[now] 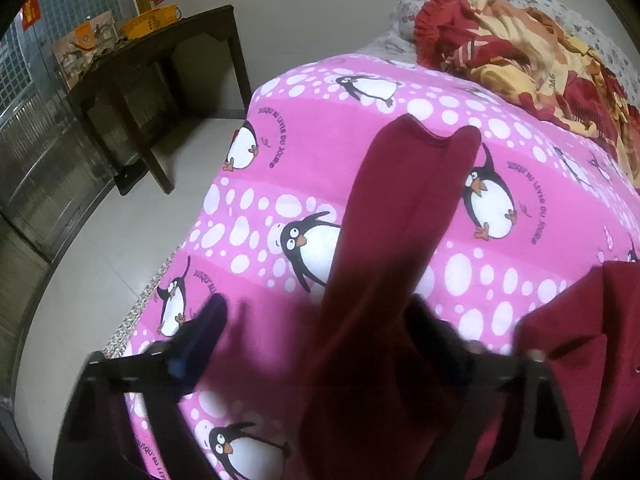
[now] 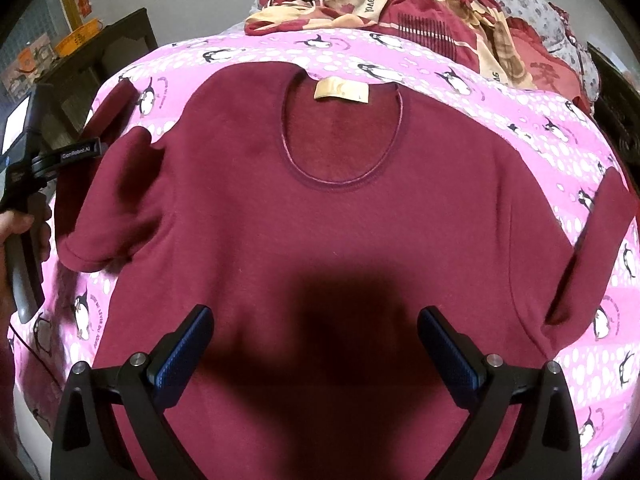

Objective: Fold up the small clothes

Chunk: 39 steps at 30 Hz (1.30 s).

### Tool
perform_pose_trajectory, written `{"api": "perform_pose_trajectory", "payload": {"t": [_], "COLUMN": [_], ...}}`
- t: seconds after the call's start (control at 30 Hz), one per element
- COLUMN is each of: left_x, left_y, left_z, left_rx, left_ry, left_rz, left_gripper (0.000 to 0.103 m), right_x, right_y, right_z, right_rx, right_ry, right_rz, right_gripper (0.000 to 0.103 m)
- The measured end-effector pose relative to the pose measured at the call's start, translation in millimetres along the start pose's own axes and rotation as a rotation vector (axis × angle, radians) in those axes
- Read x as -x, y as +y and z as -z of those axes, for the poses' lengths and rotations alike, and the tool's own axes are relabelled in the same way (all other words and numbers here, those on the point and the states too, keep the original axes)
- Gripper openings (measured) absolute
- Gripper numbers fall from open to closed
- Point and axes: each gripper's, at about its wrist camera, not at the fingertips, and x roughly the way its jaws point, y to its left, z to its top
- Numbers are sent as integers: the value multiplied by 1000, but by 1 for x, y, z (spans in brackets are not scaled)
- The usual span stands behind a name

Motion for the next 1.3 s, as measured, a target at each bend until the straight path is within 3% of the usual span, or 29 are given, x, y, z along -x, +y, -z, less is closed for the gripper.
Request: {"api": "perform_pose_trajectory", "payload": {"t": [0.03, 0.1, 0.13, 0.27, 0.37, 0.63, 0.77, 0.93, 1.03, 1.1, 1.2, 1.3], "left_x": [-2, -4, -3, 24, 57, 147, 173, 172, 163, 157, 158, 173], "left_y": [0, 1, 2, 5, 4, -46, -96, -166, -199, -211, -227, -215], "left_z": [0, 0, 0, -3, -8, 0, 29, 78, 108, 120, 138, 142], "left_rx": [-1, 4, 11, 19, 31, -47, -126, -238, -273, -287, -371, -437], "left_ry": [10, 42, 60, 27, -1, -79, -75, -24, -3, 7, 17, -24], "left_rz": [6, 44, 68, 140, 253, 472, 572, 643, 678, 683, 670, 646], "left_gripper": [64, 23, 17, 12, 12, 12, 12, 12, 33, 59, 64, 69], "right_x": [0, 2, 3, 11, 17, 38, 49, 61, 67, 69, 70, 71], "right_y": [0, -2, -2, -9, -16, -52, -76, -115, -139, -150, -158, -155], "right_z": [0, 0, 0, 2, 2, 6, 10, 23, 34, 39, 44, 42], "right_rx": [0, -3, -4, -17, -34, -127, -171, -249, -317, -344, -354, -320], "right_ry": [0, -1, -4, -18, -27, -73, -92, -104, -111, -110, -116, -139], "right_rz": [1, 1, 0, 2, 4, 20, 43, 70, 67, 61, 57, 34], "right_gripper": [103, 103, 103, 103, 103, 103, 103, 103, 103, 103, 103, 103]}}
